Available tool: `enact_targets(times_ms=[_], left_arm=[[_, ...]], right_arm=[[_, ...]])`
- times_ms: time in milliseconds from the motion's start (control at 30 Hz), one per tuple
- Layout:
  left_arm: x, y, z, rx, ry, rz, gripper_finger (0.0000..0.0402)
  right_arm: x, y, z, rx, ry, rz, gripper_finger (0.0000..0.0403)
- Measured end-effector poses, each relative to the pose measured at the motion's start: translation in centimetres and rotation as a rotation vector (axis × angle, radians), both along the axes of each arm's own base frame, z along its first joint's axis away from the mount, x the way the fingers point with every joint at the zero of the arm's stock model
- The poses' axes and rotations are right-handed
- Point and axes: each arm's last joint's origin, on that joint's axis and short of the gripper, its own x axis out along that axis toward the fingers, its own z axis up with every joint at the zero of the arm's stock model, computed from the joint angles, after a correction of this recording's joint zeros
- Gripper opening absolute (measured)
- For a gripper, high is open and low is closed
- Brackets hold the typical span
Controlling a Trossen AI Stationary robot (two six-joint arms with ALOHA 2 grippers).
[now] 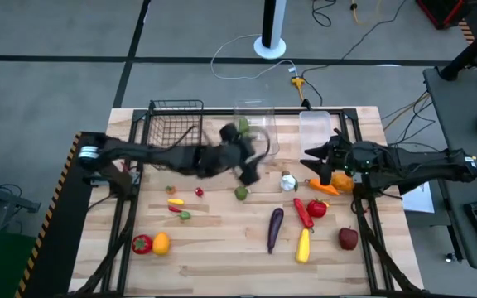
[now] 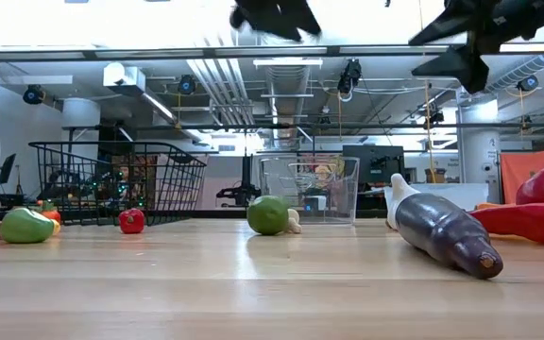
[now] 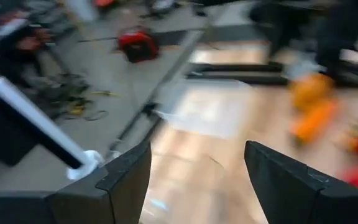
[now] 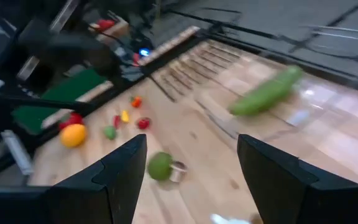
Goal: Sort produce into baskets
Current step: Put the right transparent garlic into the left transparent bin
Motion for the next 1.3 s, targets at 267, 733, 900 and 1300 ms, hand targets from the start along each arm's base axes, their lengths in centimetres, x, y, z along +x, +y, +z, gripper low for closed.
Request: enact_targets(times_ms=[267,733,900,1300], left_arm=[[-6.2,-7.4,1.7,-0.094,0.098,-0.083,0.0240],[-12.9,-15.6,0.7,-0.062,0.088,-0.068,0.0239],[-13.5,-16.5,0.0,-0.108,0.136,-0.132,0.0239],[-13.9,-16.5,-2.6,-0.211,0.205,-0.120,0.0239]], right_arm=[[2.6,1.7,0.3,0.004,-0.058,0.103,0.0244],[8.8,5.3,2.2,-0.001,0.069,0.206,0.0244],[10.0,6.8,2.5,-0.021,0.141,0.236,0.0244],[11.7,10.6,1.1,-0.003,0.323,0.279,0.0244]])
